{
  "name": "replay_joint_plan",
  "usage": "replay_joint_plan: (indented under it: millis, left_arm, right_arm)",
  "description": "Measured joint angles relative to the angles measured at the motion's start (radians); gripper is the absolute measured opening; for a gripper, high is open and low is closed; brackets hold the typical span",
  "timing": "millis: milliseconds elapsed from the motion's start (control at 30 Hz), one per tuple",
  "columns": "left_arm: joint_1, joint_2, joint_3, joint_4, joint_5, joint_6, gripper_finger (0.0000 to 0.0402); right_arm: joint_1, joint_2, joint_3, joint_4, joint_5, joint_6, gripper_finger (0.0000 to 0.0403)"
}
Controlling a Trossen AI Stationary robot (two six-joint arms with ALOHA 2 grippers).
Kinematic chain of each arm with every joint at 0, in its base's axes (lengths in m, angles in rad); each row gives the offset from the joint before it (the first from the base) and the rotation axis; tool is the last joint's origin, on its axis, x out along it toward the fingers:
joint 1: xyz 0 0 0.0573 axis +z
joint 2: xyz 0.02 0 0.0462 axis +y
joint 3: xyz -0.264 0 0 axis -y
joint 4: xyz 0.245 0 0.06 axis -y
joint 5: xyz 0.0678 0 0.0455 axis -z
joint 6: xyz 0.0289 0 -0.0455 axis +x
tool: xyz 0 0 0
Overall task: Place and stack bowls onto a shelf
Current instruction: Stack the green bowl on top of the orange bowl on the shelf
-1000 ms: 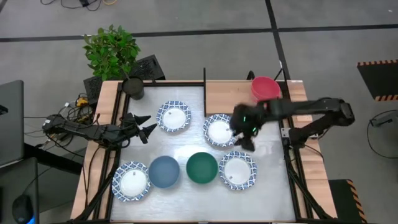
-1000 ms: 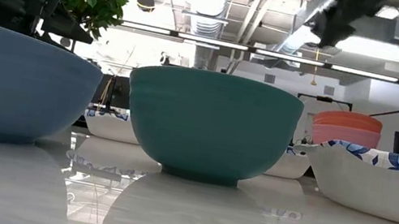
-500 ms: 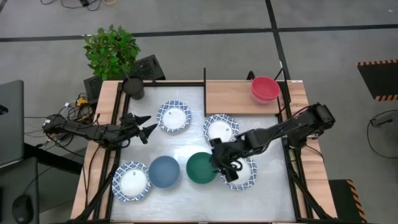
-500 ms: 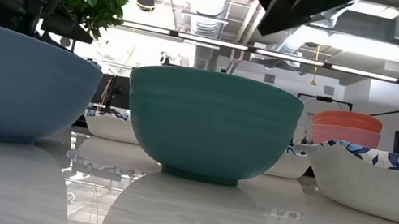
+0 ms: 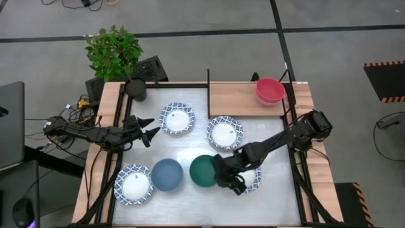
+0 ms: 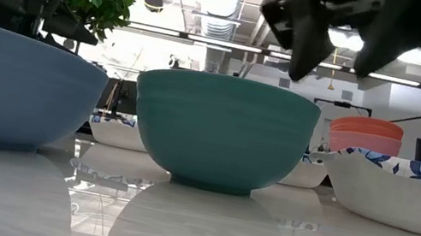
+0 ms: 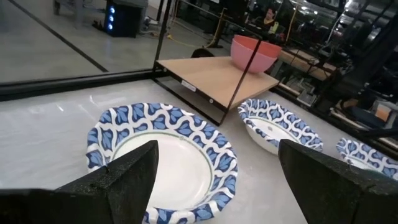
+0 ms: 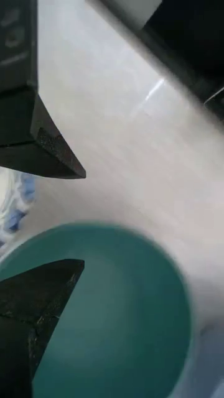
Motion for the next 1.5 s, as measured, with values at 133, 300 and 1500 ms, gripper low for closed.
replay_joint_plan:
  millis: [133, 300, 1500]
  left_arm:
    - [0.000, 0.013, 0.000, 0.000, -0.001, 0.000, 0.0318]
    - [0.000, 0.031, 0.000, 0.001, -0.004, -0.004, 0.0318]
    - [-0.003, 0.015, 0.237, -0.365, 0.226, -0.049, 0.0198]
  right_arm:
    - [0.011, 0.029, 0.006, 0.008, 0.079, -0.009, 0.0249]
    - [0.011, 0.050, -0.001, -0.021, 0.089, -0.009, 0.0249]
    - [-0.071, 0.103, 0.243, -0.262, 0.255, -0.088, 0.0025]
